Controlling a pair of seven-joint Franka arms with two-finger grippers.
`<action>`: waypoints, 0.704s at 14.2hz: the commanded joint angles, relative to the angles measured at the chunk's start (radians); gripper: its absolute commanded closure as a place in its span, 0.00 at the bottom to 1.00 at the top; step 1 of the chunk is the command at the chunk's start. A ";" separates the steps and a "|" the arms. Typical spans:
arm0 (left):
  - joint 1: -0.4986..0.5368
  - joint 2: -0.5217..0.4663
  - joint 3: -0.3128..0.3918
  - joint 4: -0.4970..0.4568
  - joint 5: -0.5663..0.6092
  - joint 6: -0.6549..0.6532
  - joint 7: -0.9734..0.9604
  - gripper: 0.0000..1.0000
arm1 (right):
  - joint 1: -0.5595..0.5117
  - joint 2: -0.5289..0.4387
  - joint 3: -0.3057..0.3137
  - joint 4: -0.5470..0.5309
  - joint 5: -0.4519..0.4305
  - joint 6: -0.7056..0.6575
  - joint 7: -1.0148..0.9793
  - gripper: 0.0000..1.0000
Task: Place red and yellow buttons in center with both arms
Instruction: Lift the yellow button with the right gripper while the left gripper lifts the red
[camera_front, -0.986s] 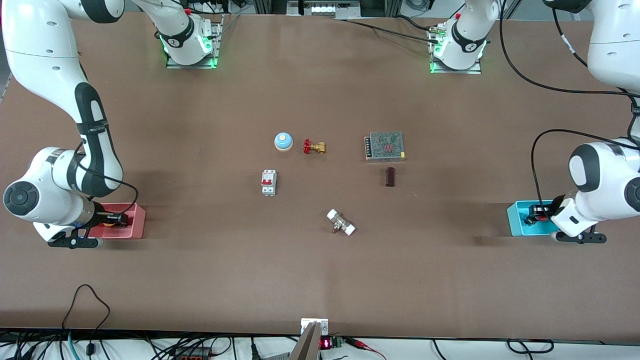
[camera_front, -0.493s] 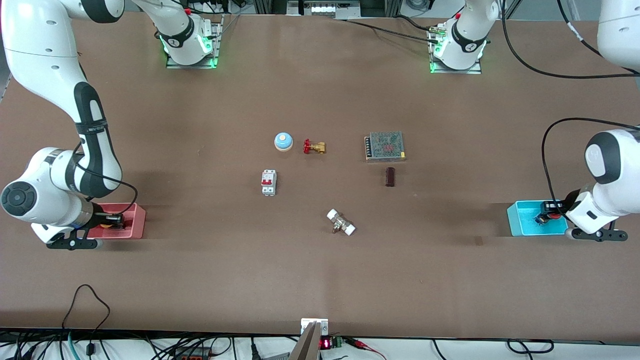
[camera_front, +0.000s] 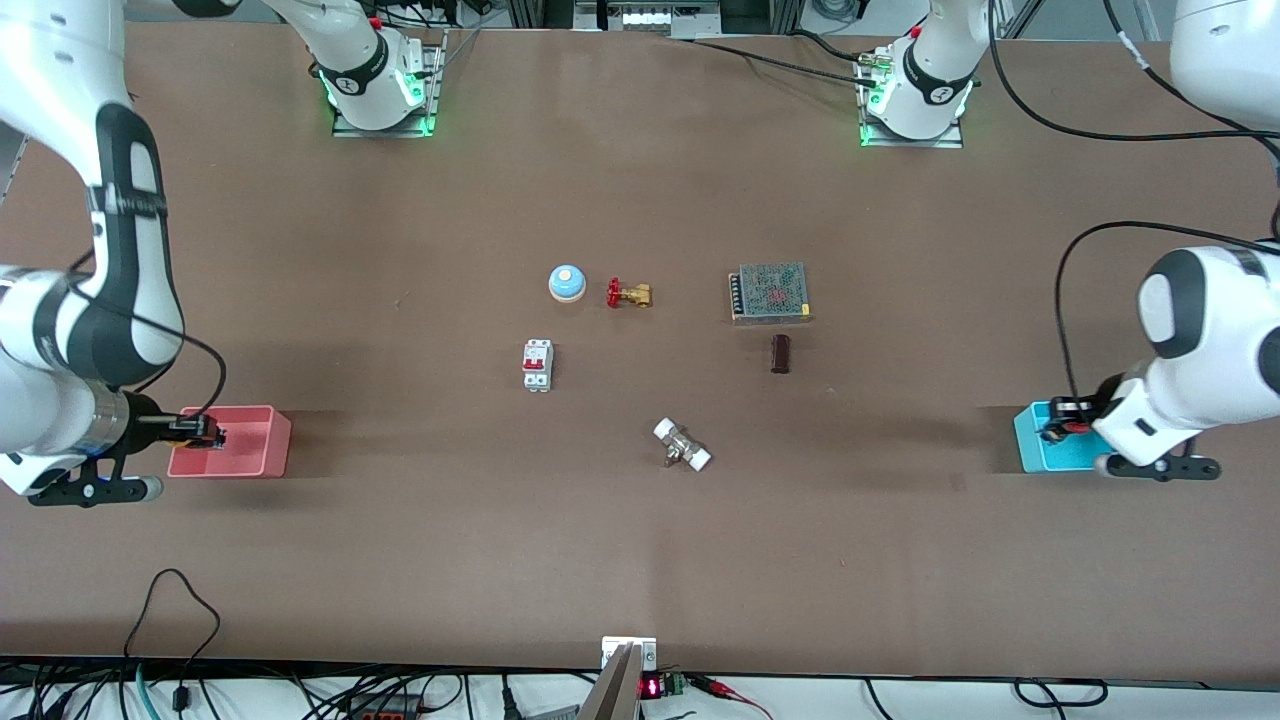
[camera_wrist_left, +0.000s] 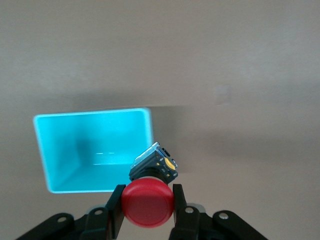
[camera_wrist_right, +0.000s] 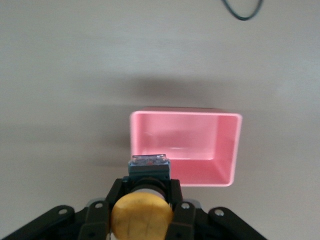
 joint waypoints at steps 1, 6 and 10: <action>-0.036 -0.012 -0.038 -0.016 0.006 -0.018 -0.115 0.75 | 0.051 -0.011 0.002 -0.014 0.083 -0.040 0.026 0.93; -0.106 0.055 -0.118 -0.011 0.003 -0.004 -0.311 0.74 | 0.192 -0.009 0.002 -0.067 0.089 -0.023 0.149 0.93; -0.173 0.103 -0.120 -0.016 -0.042 0.051 -0.400 0.74 | 0.301 -0.009 0.002 -0.125 0.089 0.033 0.294 0.93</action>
